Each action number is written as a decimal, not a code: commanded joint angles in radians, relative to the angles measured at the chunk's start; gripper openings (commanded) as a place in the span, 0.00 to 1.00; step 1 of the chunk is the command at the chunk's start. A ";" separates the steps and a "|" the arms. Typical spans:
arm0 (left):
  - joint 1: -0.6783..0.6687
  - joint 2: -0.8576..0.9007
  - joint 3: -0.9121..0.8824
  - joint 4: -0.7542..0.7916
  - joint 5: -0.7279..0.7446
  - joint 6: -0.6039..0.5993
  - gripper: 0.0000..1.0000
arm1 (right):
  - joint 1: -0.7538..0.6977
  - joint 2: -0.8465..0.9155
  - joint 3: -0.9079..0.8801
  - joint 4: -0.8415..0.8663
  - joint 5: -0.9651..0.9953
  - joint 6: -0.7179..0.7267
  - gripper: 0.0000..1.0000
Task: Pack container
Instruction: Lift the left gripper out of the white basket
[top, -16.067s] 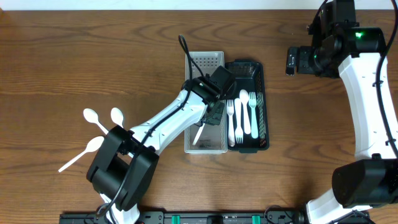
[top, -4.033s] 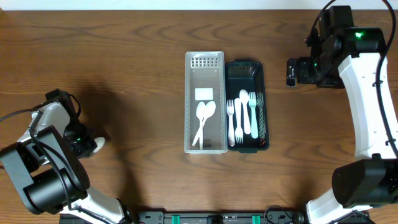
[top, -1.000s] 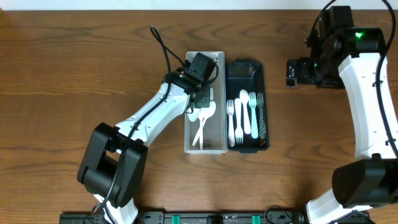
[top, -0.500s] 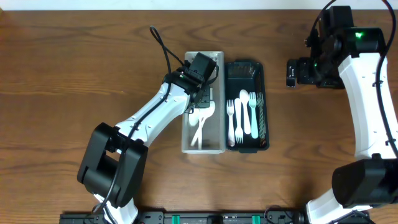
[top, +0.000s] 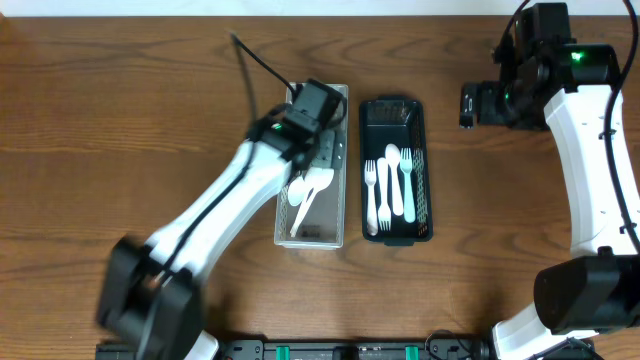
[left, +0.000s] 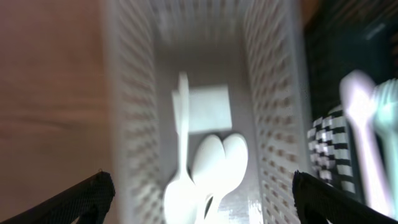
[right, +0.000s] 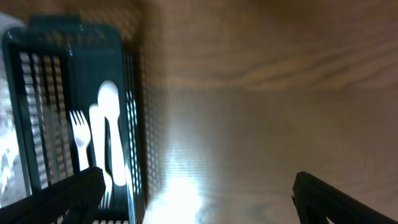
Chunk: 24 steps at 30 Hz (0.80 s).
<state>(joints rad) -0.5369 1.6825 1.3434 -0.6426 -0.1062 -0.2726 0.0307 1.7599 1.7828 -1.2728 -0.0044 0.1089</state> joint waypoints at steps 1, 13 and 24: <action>0.012 -0.157 0.026 0.010 -0.167 0.074 0.95 | 0.021 -0.006 -0.005 0.043 -0.001 -0.013 0.99; 0.347 -0.271 0.026 0.077 -0.228 0.017 0.98 | 0.040 -0.006 -0.005 0.268 0.055 -0.037 0.99; 0.482 -0.265 0.026 0.282 -0.228 0.017 0.98 | 0.025 -0.006 -0.005 0.515 0.068 -0.103 0.99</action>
<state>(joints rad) -0.0608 1.4158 1.3643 -0.3504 -0.3214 -0.2501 0.0650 1.7599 1.7802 -0.7475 0.0452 0.0448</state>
